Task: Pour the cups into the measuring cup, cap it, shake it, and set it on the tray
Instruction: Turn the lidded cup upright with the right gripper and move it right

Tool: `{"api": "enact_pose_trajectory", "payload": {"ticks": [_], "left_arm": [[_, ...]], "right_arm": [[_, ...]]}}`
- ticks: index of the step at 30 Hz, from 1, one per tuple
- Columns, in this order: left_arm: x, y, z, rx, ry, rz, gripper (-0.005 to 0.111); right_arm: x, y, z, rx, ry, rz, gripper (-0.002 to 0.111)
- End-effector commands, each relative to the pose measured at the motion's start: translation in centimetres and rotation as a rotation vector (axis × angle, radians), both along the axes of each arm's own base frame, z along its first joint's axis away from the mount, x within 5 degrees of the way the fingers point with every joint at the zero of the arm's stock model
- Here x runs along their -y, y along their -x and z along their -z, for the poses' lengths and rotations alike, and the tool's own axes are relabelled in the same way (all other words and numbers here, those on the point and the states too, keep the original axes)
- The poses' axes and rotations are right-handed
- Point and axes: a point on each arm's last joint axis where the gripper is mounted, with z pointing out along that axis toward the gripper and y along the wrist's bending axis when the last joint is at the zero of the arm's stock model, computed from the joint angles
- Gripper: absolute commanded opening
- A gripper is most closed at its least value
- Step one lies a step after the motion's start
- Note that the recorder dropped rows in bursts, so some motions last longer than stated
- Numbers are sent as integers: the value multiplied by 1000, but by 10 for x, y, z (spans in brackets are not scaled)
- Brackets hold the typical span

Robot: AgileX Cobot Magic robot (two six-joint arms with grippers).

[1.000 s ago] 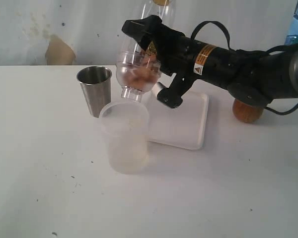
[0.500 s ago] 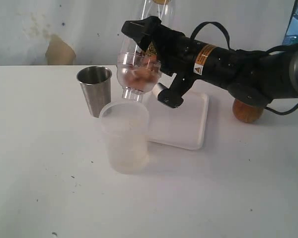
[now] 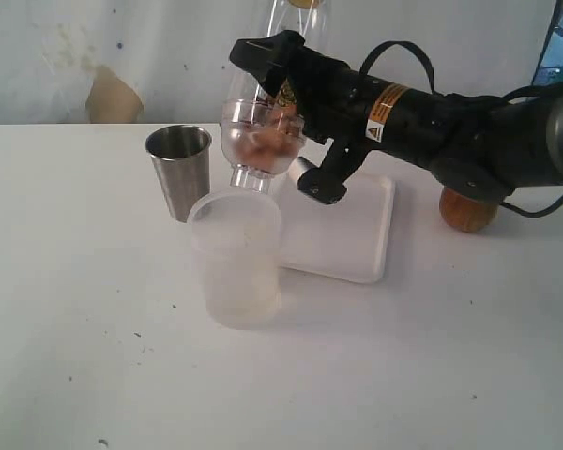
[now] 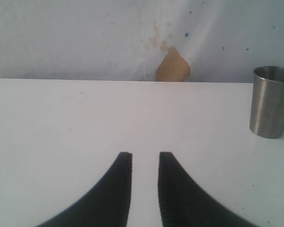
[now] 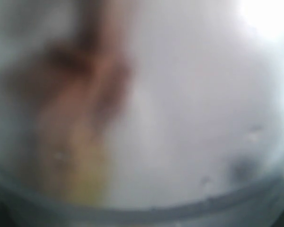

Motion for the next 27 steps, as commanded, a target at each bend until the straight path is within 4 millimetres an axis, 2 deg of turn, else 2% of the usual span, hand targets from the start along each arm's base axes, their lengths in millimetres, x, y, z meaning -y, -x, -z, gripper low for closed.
{"api": "enact_pose_trajectory", "payload": {"ticks": [1,2,3,5,8,12,15,18,19,21,26,27], "left_arm": [[0,0,1,3,11,2,21],[0,0,1,3,11,2,21],[0,0,1,3,11,2,21],[0,0,1,3,11,2,21],[0,0,1,3,11,2,21],[0,0,1,3,11,2,21],[0,0,1,3,11,2,21],[0,0,1,3,11,2,21],[0,0,1,3,11,2,21],[0,0,1,3,11,2,21],[0,0,1,3,11,2,21],[0,0,1,3,11,2,21]], "right_arm": [[0,0,-9,-58,-65,17,0],[1,-1,-6,-127,-91,32,0],[3,-3,-2,-298,-184,64,0],[4,-4,1,-599,-431,95,0],[7,-7,-1,-1016,-898,125,0],[13,-12,-4,-1184,-1186,157,0],[25,-20,-5,-1282,-1548,226,0],[56,-32,-1,-1265,-1997,336,0],[65,-37,5,-1266,-2050,379,0],[70,-41,17,-1304,-2090,424,0],[66,-50,51,-1431,-2082,468,0],[63,-52,64,-1474,-2088,473,0]]}}
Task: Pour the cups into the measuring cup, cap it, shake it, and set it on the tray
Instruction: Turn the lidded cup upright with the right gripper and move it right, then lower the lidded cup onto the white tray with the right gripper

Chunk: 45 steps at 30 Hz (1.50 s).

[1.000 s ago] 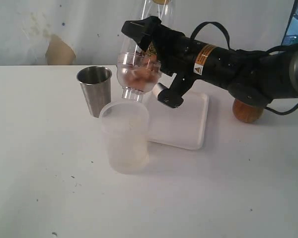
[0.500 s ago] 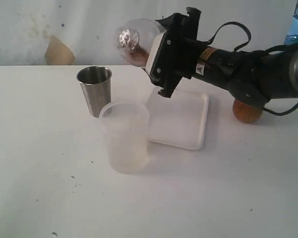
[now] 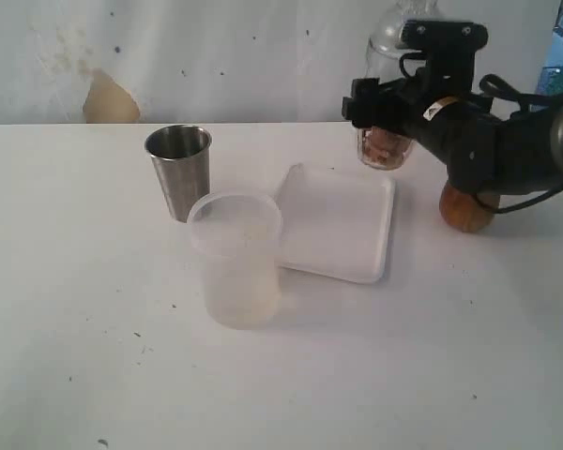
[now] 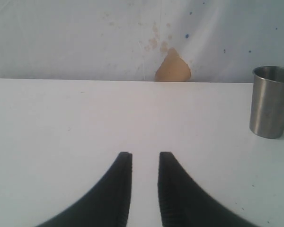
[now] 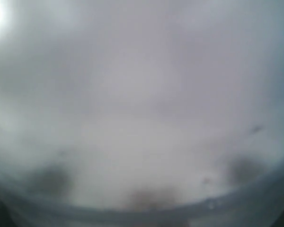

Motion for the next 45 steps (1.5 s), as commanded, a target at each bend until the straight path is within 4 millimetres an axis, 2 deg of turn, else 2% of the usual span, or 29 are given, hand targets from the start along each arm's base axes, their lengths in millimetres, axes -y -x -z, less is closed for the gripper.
{"api": "enact_pose_trajectory", "payload": {"ticks": [1,7,15,22,24,26,30,31,33,45], "left_arm": [[0,0,1,3,11,2,21],[0,0,1,3,11,2,21],[0,0,1,3,11,2,21],[0,0,1,3,11,2,21],[0,0,1,3,11,2,21],[0,0,1,3,11,2,21],[0,0,1,3,11,2,21],[0,0,1,3,11,2,21],[0,0,1,3,11,2,21],[0,0,1,3,11,2,21]], "right_arm": [[-9,-8,30,-38,-58,-68,0],[-20,-13,51,-24,26,-185,0],[-24,-25,73,-46,44,-188,0],[-27,-29,79,-56,60,-201,1],[-27,-29,80,-60,61,-201,7],[-26,-28,81,-62,64,-201,20],[-26,-28,81,-68,58,-197,61],[-26,-29,81,-68,57,-195,69],[-26,-28,81,-71,58,-195,78],[-25,-28,84,-112,69,-190,79]]}}
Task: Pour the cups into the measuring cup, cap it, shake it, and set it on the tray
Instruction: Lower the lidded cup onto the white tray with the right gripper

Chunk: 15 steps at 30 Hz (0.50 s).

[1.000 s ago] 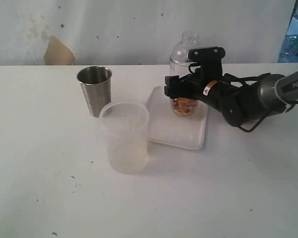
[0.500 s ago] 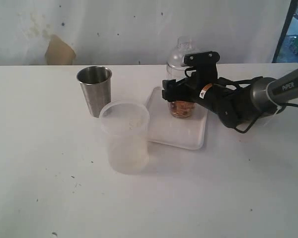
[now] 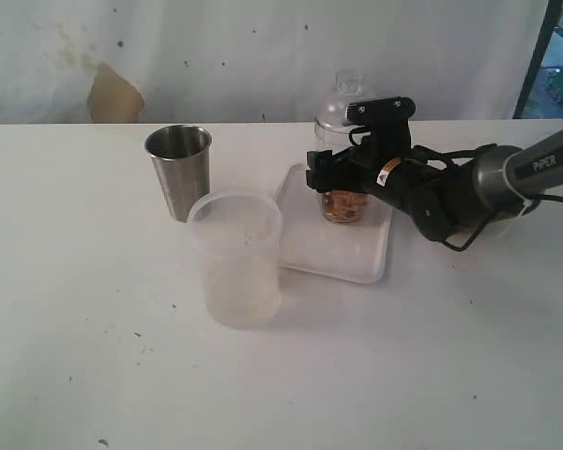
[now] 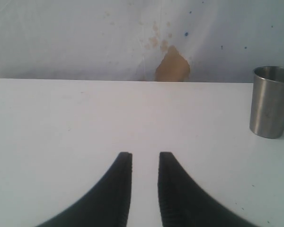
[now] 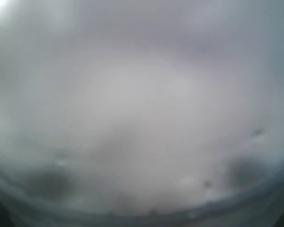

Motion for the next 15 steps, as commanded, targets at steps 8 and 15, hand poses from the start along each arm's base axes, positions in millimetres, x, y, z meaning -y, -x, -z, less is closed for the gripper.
{"api": "enact_pose_trajectory", "payload": {"ticks": [8,15], "left_arm": [[0,0,1,3,11,2,21],[0,0,1,3,11,2,21]], "right_arm": [[3,-4,-3,-68,22,29,105],[6,1,-22,-105,46,36,105]]}}
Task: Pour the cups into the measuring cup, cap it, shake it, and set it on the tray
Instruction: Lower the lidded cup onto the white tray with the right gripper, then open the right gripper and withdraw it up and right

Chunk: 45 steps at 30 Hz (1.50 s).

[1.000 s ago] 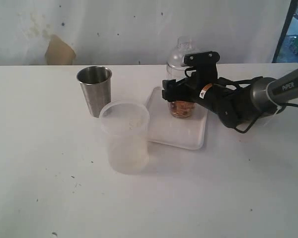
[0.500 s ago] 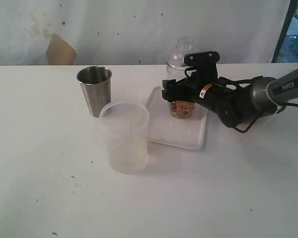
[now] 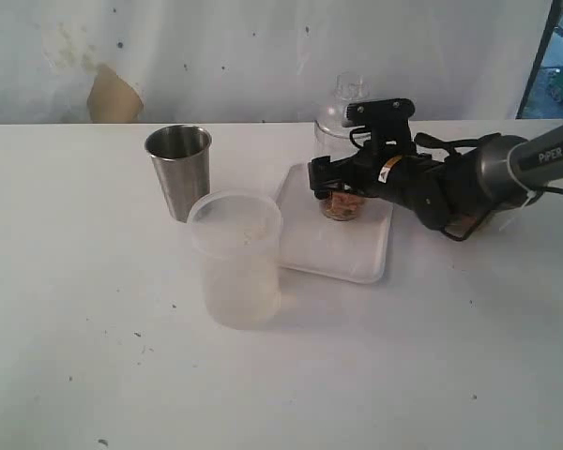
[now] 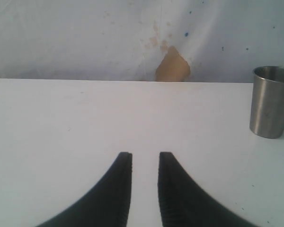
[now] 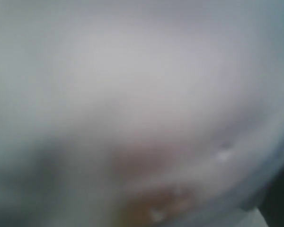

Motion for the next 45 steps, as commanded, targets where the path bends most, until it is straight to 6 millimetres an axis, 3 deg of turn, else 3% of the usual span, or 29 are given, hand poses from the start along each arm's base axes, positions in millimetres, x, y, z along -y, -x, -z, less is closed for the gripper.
{"api": "enact_pose_trajectory", "payload": {"ticks": [1,8,17,21,31,45], "left_arm": [[0,0,1,3,11,2,21],[0,0,1,3,11,2,21],[0,0,1,3,11,2,21],[0,0,1,3,11,2,21],[0,0,1,3,11,2,21],[0,0,1,3,11,2,21]], "right_arm": [[3,2,-25,19,-1,7,105],[9,17,-50,35,-23,18,105],[16,36,-49,-4,-11,20,105],[18,44,-59,-2,-3,16,105],[29,77,-115,90,-19,8,105],[61,162,-194,211,-51,27,105]]}}
